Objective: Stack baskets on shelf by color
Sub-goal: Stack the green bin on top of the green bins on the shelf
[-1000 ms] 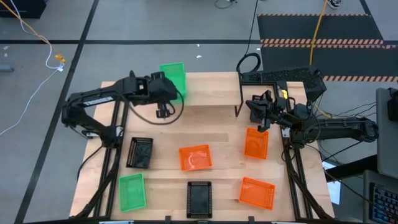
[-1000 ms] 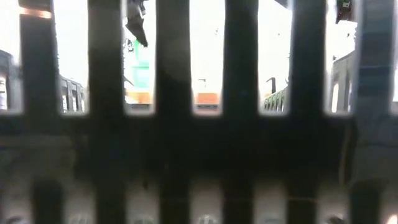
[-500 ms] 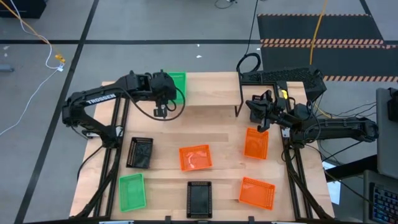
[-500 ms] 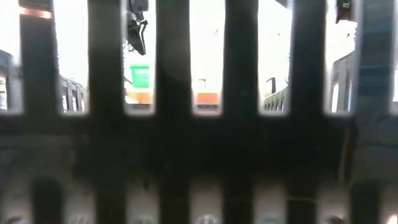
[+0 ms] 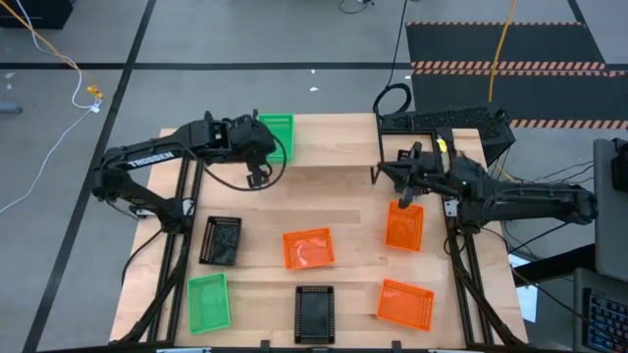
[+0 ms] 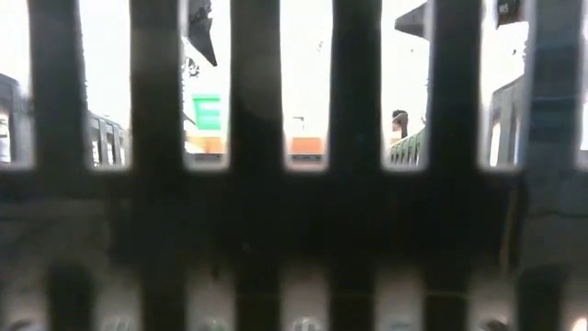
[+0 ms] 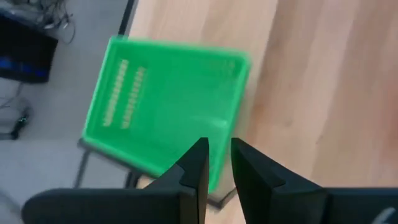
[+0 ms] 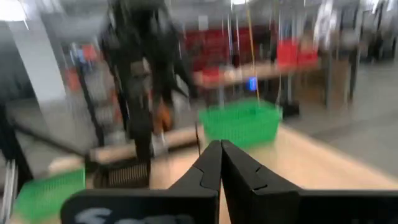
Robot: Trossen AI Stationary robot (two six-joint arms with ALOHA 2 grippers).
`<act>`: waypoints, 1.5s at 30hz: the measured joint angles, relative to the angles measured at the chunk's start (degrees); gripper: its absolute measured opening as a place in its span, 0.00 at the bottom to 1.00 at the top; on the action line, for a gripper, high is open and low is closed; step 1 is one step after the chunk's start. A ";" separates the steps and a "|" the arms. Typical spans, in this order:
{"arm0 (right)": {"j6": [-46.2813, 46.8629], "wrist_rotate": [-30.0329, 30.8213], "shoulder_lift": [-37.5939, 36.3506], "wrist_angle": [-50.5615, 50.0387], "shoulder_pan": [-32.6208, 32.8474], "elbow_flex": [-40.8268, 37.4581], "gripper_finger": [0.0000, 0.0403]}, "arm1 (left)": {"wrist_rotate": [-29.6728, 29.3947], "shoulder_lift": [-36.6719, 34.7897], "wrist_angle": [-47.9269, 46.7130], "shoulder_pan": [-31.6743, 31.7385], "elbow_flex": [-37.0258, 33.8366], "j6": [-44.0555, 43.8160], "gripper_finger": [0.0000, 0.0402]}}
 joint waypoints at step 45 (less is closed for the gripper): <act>-12.29 8.94 10.08 8.52 3.09 6.30 0.11 | 19.60 20.49 26.60 -76.49 -17.11 -100.47 0.18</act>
